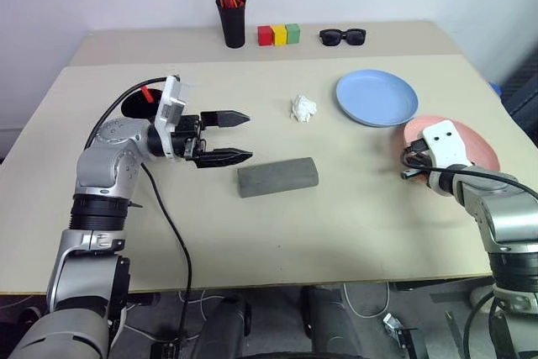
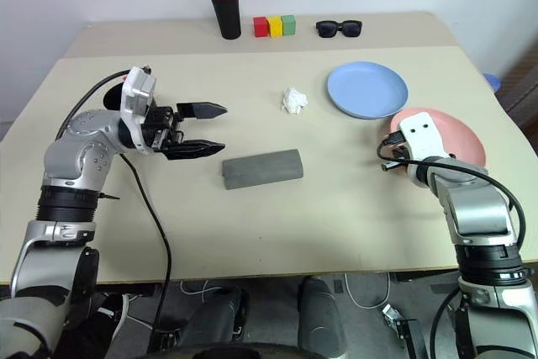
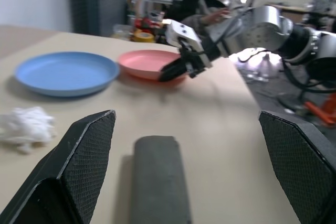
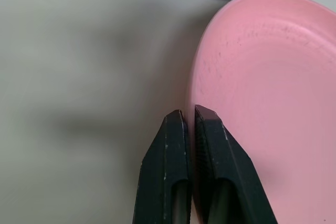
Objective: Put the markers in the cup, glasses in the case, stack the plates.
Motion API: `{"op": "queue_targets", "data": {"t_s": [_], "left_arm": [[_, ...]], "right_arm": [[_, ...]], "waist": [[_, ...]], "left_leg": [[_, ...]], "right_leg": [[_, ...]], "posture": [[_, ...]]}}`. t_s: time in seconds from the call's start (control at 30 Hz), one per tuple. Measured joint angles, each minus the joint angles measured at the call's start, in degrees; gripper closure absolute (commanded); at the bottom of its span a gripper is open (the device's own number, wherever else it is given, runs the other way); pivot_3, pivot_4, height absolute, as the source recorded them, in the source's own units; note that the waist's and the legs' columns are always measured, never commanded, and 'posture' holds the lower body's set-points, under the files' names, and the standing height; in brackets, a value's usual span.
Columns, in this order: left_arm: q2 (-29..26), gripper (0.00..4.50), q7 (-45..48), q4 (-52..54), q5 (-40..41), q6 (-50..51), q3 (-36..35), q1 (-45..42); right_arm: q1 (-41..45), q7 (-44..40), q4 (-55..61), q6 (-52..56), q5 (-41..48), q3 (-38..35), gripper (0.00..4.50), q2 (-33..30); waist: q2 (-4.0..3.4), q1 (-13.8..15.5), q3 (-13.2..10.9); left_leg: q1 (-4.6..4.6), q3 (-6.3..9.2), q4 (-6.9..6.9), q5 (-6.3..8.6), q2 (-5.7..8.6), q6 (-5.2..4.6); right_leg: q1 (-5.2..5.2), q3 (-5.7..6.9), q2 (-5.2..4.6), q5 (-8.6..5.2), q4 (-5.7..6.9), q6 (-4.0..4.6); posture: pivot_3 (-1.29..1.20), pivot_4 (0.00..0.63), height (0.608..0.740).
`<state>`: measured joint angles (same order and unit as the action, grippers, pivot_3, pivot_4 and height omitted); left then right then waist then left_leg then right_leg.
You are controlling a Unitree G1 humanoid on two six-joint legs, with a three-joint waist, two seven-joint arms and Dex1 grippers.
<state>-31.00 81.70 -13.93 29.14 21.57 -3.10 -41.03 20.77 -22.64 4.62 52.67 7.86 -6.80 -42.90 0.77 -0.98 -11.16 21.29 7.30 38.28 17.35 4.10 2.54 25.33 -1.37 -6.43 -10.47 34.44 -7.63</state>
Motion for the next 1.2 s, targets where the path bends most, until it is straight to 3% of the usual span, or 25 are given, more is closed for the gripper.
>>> {"op": "queue_targets", "data": {"t_s": [0.23,0.43,0.63,0.77,0.9,1.1,1.2], "left_arm": [[1.12,0.00,-3.48,-1.38,0.03,-2.18,-0.26,-0.02],[2.42,0.00,-6.88,-1.50,-0.08,-3.87,-0.59,0.10],[2.22,0.00,-8.95,1.28,0.39,-3.35,-1.13,1.95],[2.24,0.00,-10.43,3.42,1.42,-2.70,-1.24,3.06],[1.64,0.00,-11.63,5.52,1.80,-2.08,-2.32,4.12],[1.49,0.00,-12.58,6.30,2.86,-0.52,-2.35,5.01],[1.24,0.00,-12.72,6.32,2.87,-0.52,-2.35,5.00]], "right_arm": [[8.63,4.31,-9.57,-9.59,-5.79,1.69,4.42,0.11],[24.59,3.73,-30.98,-30.67,-11.26,10.19,4.42,6.72],[36.95,2.42,-53.51,-46.21,-14.13,13.08,4.42,12.81],[40.49,0.45,-62.85,-54.07,-14.41,13.30,4.42,16.66],[40.80,-3.83,-68.28,-57.16,-12.47,11.48,3.02,19.12],[41.38,-3.11,-70.31,-57.43,-11.44,9.05,0.07,18.82],[42.11,-5.07,-68.03,-55.42,-7.30,4.89,0.07,19.09]], "waist": [[-0.01,-0.20,0.00],[-0.01,-1.56,0.00],[-0.02,-1.75,0.00],[-0.02,-1.75,0.00],[-0.02,-1.71,0.00],[-0.04,-1.79,-0.01],[-0.04,-2.25,-0.01]], "left_leg": [[-0.01,-0.05,-0.02,-0.01,-0.02,0.00],[-0.01,-0.07,-0.05,-0.02,-0.03,0.03],[0.07,-0.08,-0.09,-0.20,-0.02,0.35],[0.07,-0.03,-0.11,-0.21,-0.03,0.37],[0.07,-0.03,-0.10,-0.22,-0.02,0.38],[0.06,-0.02,-0.10,-0.23,-0.02,0.40],[0.05,-0.01,-0.11,-0.23,-0.03,0.41]], "right_leg": [[0.02,-0.01,0.01,0.00,-0.04,0.00],[0.04,-0.03,0.01,0.02,-0.04,0.02],[0.10,-0.03,0.00,0.02,-0.18,0.02],[0.11,-0.03,0.01,0.02,-0.15,0.02],[0.11,-0.03,0.01,0.02,-0.13,0.02],[0.12,-0.03,0.02,0.02,-0.08,0.02],[0.12,-0.03,0.03,0.01,-0.07,0.02]], "posture": [[0.00,0.150,0.740],[0.00,0.150,0.740],[0.00,0.150,0.740],[0.00,0.150,0.740],[0.00,0.150,0.740],[0.00,0.150,0.740],[0.00,0.150,0.740]]}}
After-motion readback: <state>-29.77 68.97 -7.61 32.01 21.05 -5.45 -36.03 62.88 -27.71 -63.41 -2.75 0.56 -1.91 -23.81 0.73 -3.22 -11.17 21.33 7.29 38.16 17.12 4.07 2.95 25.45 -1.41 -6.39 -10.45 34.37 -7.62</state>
